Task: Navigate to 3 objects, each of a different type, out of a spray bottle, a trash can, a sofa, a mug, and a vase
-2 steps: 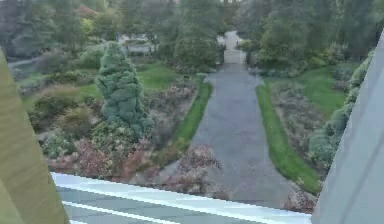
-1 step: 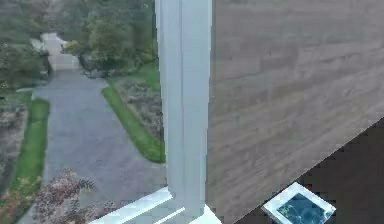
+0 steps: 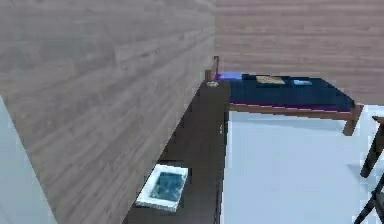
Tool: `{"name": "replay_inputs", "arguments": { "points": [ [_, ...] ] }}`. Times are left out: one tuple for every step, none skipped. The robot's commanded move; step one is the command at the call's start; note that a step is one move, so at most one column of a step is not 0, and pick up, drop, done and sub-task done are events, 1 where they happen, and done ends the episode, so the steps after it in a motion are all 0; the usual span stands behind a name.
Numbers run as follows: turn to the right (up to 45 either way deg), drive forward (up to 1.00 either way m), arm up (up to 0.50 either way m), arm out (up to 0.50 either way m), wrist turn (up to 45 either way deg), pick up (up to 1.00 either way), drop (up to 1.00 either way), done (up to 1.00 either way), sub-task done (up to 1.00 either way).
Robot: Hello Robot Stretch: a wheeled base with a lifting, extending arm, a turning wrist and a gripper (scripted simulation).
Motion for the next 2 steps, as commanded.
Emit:
{"name": "replay_inputs", "arguments": {
  "points": [
    [45.0, 0.0, 0.0, 0.0, 0.0, 0.0, 0.0, 0.0, 0.0],
    [9.0, 0.0, 0.0, 0.0, 0.0, 0.0, 0.0, 0.0, 0.0]
  ]
}}
